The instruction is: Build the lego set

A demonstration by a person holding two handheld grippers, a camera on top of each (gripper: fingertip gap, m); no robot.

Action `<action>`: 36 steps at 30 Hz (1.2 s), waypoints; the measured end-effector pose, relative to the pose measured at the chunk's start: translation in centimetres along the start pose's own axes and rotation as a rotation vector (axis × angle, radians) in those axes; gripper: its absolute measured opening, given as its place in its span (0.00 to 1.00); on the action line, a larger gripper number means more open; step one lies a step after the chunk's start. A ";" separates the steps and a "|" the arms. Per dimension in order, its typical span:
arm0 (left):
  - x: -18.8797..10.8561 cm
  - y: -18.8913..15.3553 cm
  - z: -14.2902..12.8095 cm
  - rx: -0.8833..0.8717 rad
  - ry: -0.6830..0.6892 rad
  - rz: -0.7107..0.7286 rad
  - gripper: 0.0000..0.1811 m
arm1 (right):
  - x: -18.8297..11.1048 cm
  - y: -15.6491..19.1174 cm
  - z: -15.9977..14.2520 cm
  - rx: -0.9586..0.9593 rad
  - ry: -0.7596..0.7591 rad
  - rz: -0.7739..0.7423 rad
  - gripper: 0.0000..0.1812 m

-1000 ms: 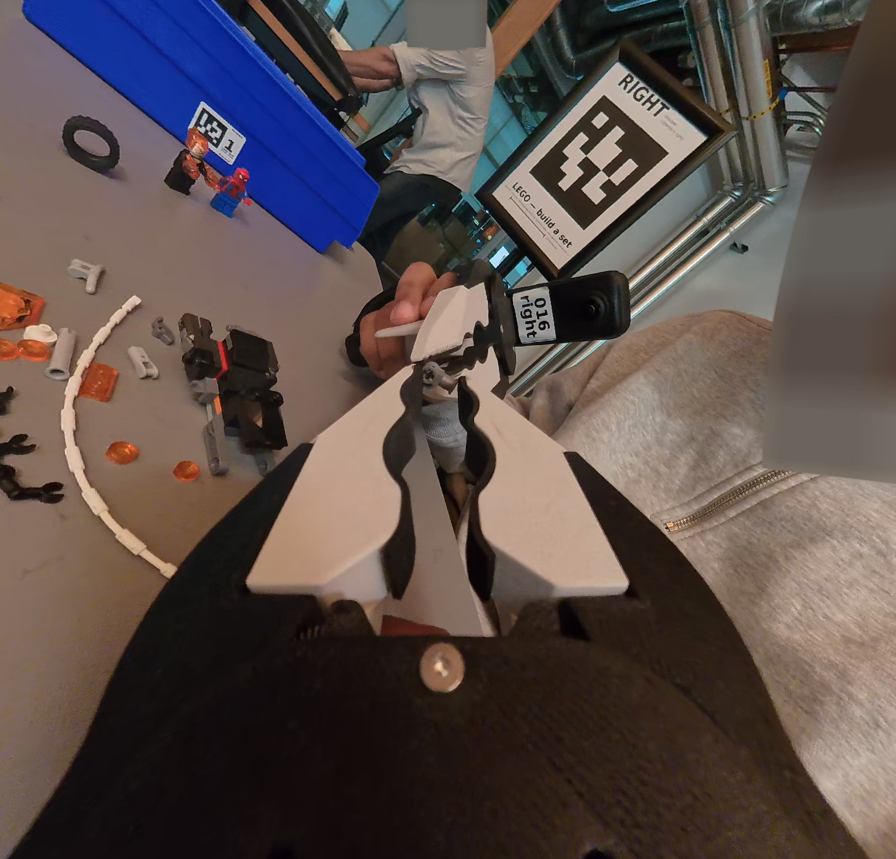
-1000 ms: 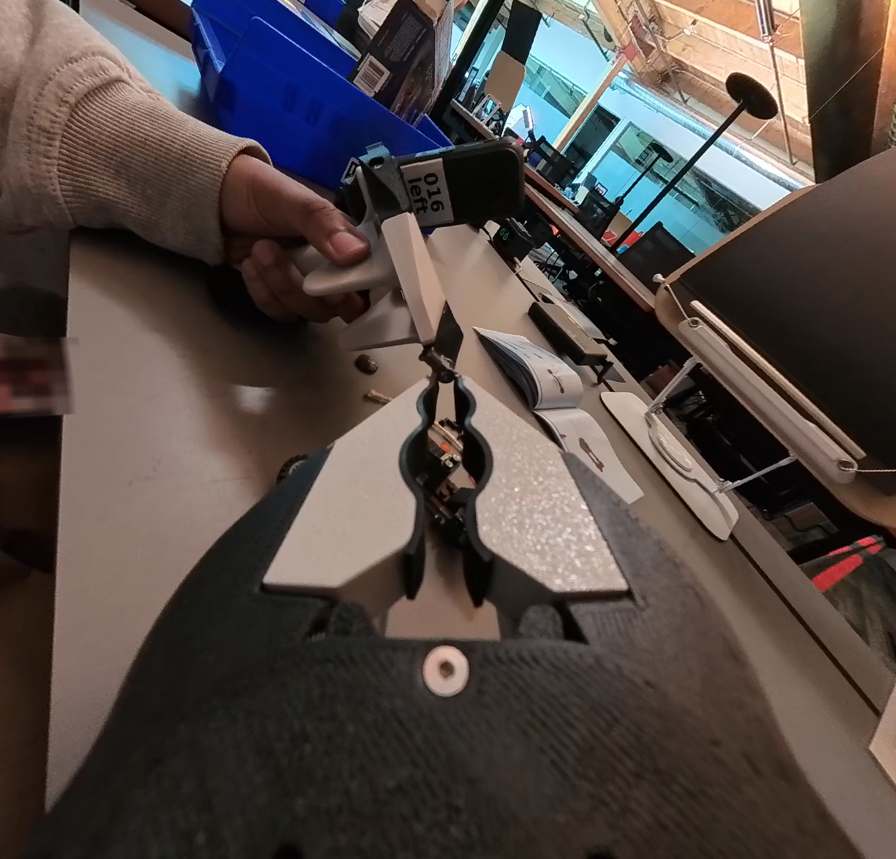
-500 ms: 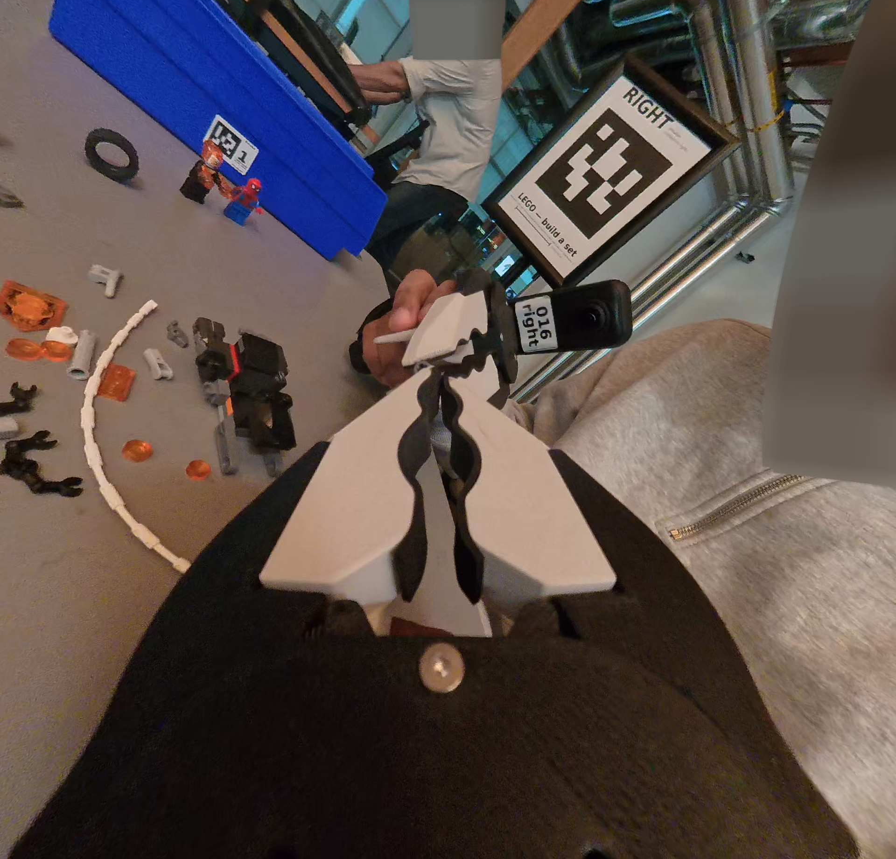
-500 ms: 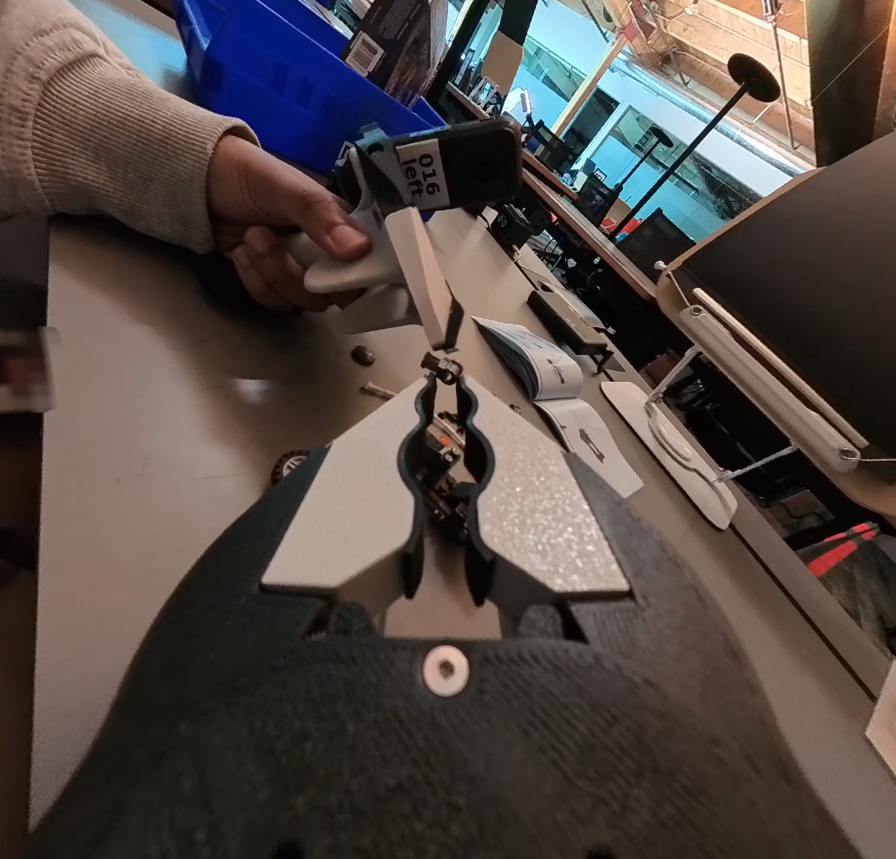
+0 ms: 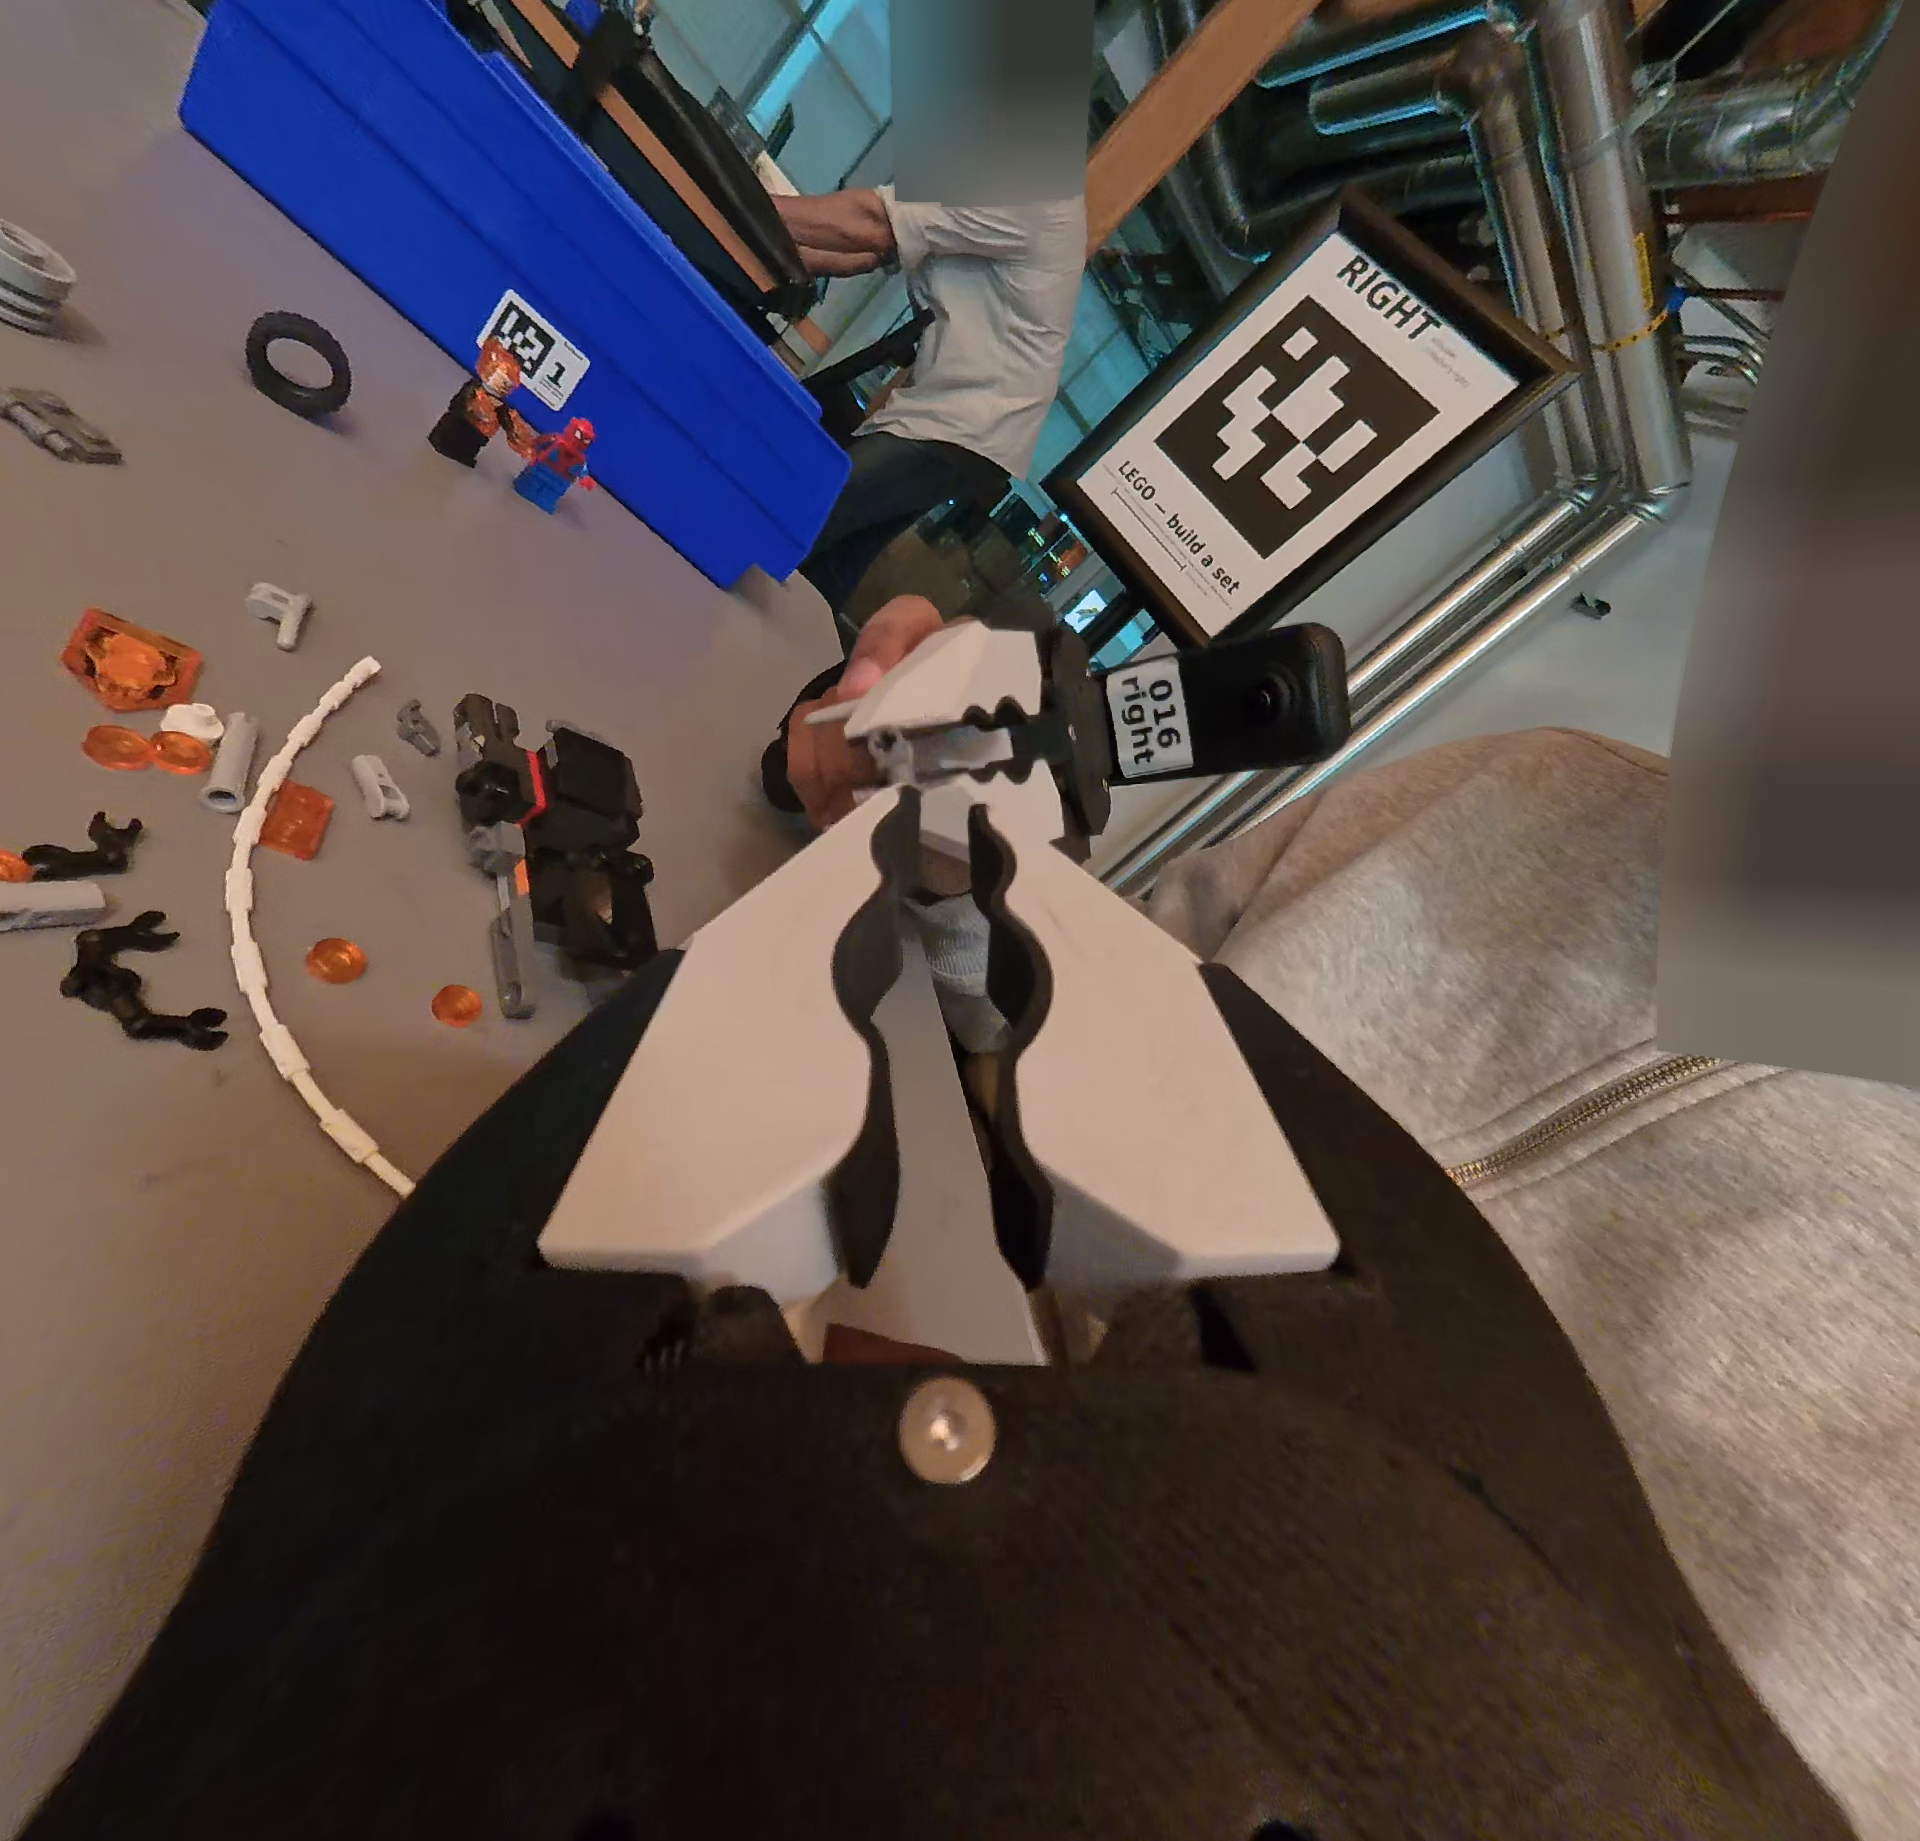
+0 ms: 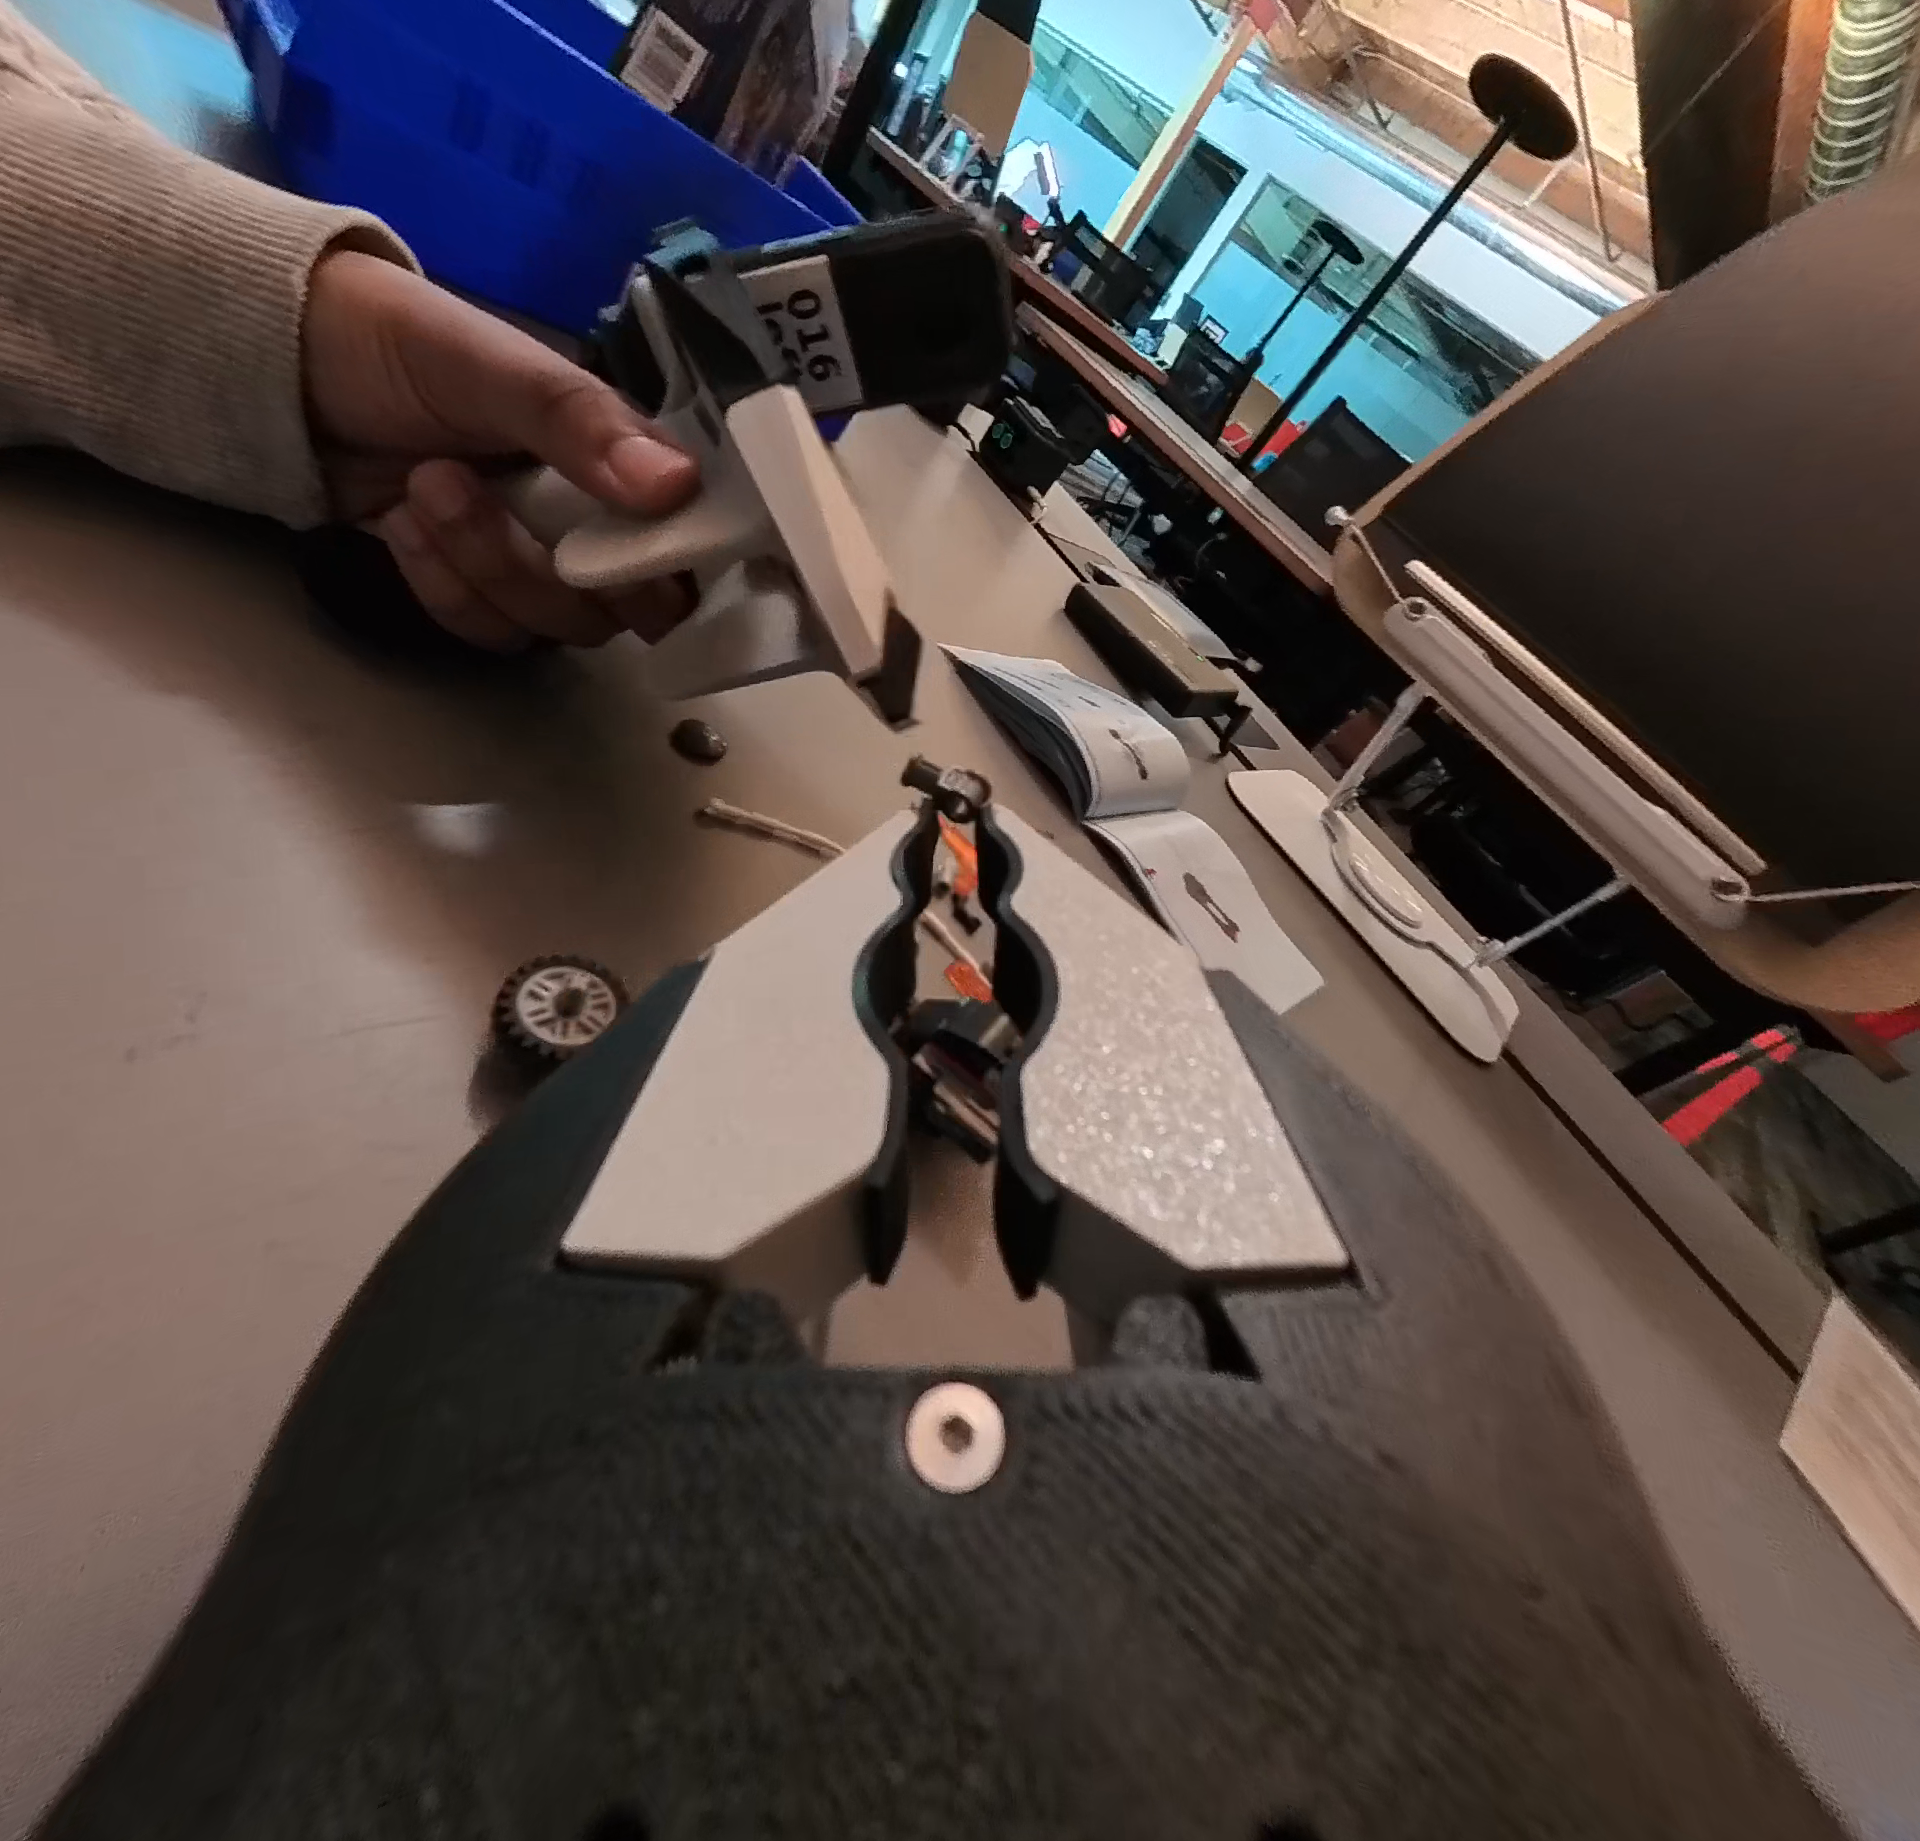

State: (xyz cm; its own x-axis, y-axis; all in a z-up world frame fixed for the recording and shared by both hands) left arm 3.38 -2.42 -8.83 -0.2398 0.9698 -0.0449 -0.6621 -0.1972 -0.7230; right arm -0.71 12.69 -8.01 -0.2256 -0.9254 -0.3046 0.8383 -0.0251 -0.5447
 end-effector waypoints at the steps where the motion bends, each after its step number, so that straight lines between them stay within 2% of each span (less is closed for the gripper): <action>1: 0.0 0.0 0.0 0.000 -0.001 0.000 0.04 | -0.1 -0.3 -0.1 0.015 -0.001 -0.008 0.03; 4: -0.1 0.0 0.0 0.006 -0.007 0.002 0.05 | -0.6 -1.7 -1.1 0.077 0.033 -0.005 0.03; 9: -0.1 0.0 0.1 0.009 -0.007 0.003 0.06 | -1.5 -3.4 -4.2 0.218 0.283 0.213 0.03; 14: 0.0 0.0 0.1 0.006 -0.001 0.006 0.06 | -2.9 -3.0 -5.9 0.241 0.443 0.421 0.00; 17: 0.0 0.0 0.1 0.004 0.002 0.007 0.06 | -3.1 -2.6 -6.4 0.215 0.519 0.448 0.00; 30: 0.1 0.1 0.1 0.005 0.006 0.009 0.06 | -3.4 -2.2 -6.7 0.230 0.617 0.494 0.01; 36: 0.1 0.1 0.1 0.002 0.006 0.009 0.06 | -3.1 -2.1 -6.2 0.257 0.569 0.505 0.02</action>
State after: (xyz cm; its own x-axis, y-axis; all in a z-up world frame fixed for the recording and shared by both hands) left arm 3.27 -2.38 -8.86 -0.2414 0.9688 -0.0557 -0.6617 -0.2063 -0.7209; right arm -4.83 17.98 -10.72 0.0507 -0.5151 -0.8557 0.9791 0.1946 -0.0592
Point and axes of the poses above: each gripper's, where its closed fingertips meet, x out along the fingers, z out of its top, y = z × x across the jaws, the point moved 8 cm from there along -x, back along the fingers, and after that the axes turned 13 degrees about y, right-handed, at the moved point
